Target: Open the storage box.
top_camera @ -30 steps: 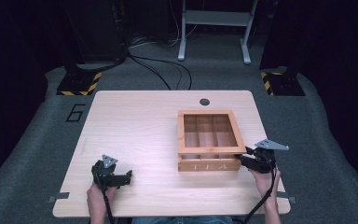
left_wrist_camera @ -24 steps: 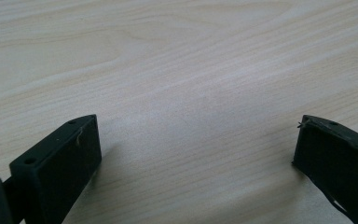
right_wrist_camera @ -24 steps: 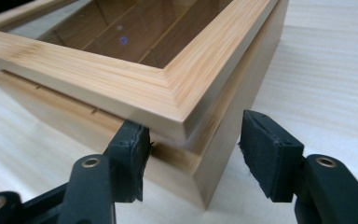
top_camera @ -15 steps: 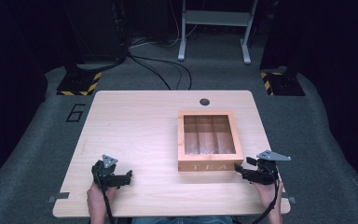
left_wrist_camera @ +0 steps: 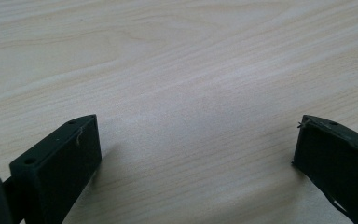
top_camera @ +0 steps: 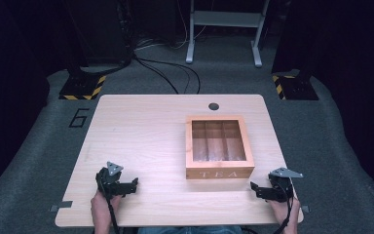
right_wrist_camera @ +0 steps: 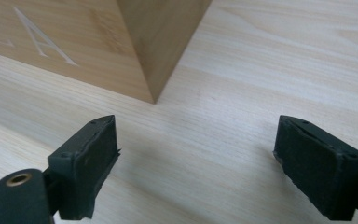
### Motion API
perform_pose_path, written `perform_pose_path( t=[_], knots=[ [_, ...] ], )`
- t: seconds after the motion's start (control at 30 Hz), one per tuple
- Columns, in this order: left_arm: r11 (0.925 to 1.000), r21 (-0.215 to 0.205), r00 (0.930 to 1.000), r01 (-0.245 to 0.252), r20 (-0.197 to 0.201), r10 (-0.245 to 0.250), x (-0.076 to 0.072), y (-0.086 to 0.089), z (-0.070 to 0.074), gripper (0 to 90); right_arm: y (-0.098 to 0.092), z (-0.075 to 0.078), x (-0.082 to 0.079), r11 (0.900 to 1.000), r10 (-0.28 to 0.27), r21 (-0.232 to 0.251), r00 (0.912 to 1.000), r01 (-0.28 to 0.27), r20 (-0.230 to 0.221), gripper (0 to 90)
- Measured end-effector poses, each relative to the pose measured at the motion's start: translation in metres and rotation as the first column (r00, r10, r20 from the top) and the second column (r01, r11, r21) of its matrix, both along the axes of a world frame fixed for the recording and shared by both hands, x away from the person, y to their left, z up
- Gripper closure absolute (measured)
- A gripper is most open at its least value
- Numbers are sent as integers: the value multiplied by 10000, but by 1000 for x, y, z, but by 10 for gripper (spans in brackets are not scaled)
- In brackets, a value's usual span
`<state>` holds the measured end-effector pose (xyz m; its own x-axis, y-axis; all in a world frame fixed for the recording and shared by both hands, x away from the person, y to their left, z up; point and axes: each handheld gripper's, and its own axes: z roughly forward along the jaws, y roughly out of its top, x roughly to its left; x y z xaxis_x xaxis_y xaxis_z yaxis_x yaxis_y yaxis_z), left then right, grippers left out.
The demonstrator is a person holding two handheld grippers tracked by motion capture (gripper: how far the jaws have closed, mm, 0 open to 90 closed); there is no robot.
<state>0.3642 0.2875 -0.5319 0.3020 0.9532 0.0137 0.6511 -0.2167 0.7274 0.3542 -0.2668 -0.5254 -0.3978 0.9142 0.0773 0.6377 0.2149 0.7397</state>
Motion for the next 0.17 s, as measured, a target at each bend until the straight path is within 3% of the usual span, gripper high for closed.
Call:
perform_pose_path(
  t=[0.17],
  knots=[
    [10000,3,10000,3,-2,-3,0,0,0,4,-3,-3,1,9992,-82,-393,9999,87,149,98]
  ],
)
